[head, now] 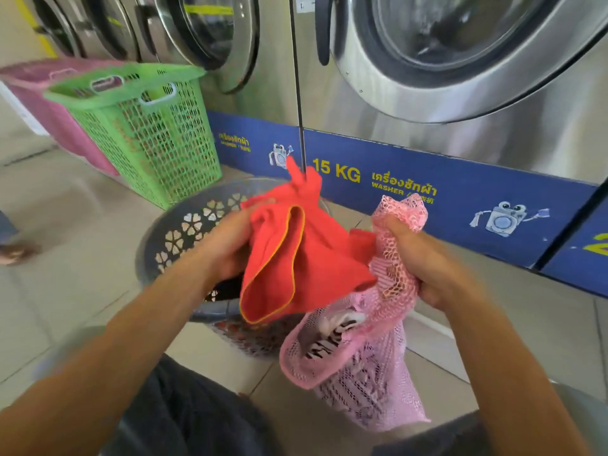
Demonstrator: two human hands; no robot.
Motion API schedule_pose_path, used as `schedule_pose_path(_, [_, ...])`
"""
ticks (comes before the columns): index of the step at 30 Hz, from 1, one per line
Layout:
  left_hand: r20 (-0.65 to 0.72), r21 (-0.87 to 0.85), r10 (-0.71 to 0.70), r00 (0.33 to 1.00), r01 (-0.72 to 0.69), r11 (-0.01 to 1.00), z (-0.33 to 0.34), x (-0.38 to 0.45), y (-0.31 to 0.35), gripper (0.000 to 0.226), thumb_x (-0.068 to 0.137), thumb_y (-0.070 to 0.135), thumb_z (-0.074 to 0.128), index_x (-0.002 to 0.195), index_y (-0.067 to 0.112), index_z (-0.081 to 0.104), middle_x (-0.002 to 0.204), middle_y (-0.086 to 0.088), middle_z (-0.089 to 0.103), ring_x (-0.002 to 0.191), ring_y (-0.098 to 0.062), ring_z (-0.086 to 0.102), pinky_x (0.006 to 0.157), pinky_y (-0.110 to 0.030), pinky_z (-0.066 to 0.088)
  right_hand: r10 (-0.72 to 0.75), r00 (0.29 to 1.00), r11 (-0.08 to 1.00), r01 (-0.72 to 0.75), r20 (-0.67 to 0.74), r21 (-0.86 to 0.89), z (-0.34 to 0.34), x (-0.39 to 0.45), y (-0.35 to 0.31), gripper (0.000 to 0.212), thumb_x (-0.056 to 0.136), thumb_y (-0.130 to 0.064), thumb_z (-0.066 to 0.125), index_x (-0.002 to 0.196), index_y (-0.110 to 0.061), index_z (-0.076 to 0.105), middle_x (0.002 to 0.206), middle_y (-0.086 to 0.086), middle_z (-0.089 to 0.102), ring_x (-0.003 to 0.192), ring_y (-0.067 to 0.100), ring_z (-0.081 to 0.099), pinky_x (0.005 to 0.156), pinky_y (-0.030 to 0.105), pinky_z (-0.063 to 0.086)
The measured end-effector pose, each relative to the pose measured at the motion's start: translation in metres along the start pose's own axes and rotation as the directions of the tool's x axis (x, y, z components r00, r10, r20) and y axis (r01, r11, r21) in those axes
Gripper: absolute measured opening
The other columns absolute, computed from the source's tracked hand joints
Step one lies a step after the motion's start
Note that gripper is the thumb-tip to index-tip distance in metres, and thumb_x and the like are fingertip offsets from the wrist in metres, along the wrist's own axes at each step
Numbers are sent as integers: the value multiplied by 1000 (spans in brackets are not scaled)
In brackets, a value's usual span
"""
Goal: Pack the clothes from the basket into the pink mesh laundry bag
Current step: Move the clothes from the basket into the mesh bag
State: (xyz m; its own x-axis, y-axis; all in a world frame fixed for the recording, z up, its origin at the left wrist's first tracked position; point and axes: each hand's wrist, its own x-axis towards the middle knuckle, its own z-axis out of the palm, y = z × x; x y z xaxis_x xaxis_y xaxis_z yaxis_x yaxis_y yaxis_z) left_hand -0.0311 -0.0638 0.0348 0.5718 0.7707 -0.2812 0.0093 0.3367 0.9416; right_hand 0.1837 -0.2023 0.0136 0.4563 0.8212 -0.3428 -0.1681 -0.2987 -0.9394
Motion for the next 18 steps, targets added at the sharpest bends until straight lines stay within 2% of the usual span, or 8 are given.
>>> schedule_pose_path(3, [-111,302,67,992,-30,953,10,12,-44,27,87,32,71,102,11,74,91,-6,78,80,-18,73,72,-25,58,2,999,1000,-2,-34,-6,-2,-1,4,55,94,-60,43,124,-18,61,111,6,74,101,26,70,100,47,49])
schedule_pose_path(5, [-29,411,86,996,-67,909,16,17,-58,35,81,39,77,107,15,75,98,-2,78,90,-14,74,80,-27,59,19,999,1000,-20,-31,-22,0,0,7,59,93,-62,42,125,-17,61,110,6,74,100,27,70,100,49,49])
schedule_pose_path(7, [62,514,58,996,-82,854,22,24,-63,46,71,51,80,107,23,74,104,0,77,101,-20,72,95,-43,55,22,999,999,-23,-27,-49,3,0,7,57,94,-61,41,123,-17,62,109,6,74,98,27,71,97,49,51])
schedule_pose_path(10, [55,531,70,996,-89,843,28,37,-71,49,64,54,80,105,28,74,104,4,77,102,-18,71,99,-46,52,26,1000,998,-26,-9,-51,7,-1,6,51,98,-57,37,125,-20,60,115,4,72,101,24,69,99,45,50])
schedule_pose_path(11, [26,571,122,992,-115,813,32,40,-73,48,65,56,78,105,29,73,102,6,77,100,-16,71,97,-43,53,25,1000,998,-25,-1,-54,7,0,6,52,98,-57,37,126,-20,60,115,3,72,101,23,69,99,44,50])
schedule_pose_path(13, [13,731,261,965,-187,656,38,38,-73,40,72,55,73,103,29,71,96,9,75,95,-12,70,91,-34,53,21,1000,998,-22,-11,-59,5,1,6,55,96,-60,38,128,-20,60,116,3,72,101,23,70,99,45,50])
schedule_pose_path(15, [6,823,417,909,-241,514,42,31,-75,29,81,49,70,99,27,69,88,8,73,88,-14,68,81,-30,52,12,1000,999,-12,-8,-52,3,3,5,59,92,-63,39,128,-22,59,118,3,71,102,23,69,99,45,50])
schedule_pose_path(18, [34,842,579,815,-336,422,53,14,-76,28,84,48,68,103,28,66,85,8,73,85,-14,68,80,-33,52,-4,1000,999,4,0,-32,2,4,6,69,81,-69,42,132,-26,56,123,1,69,106,23,68,100,46,50])
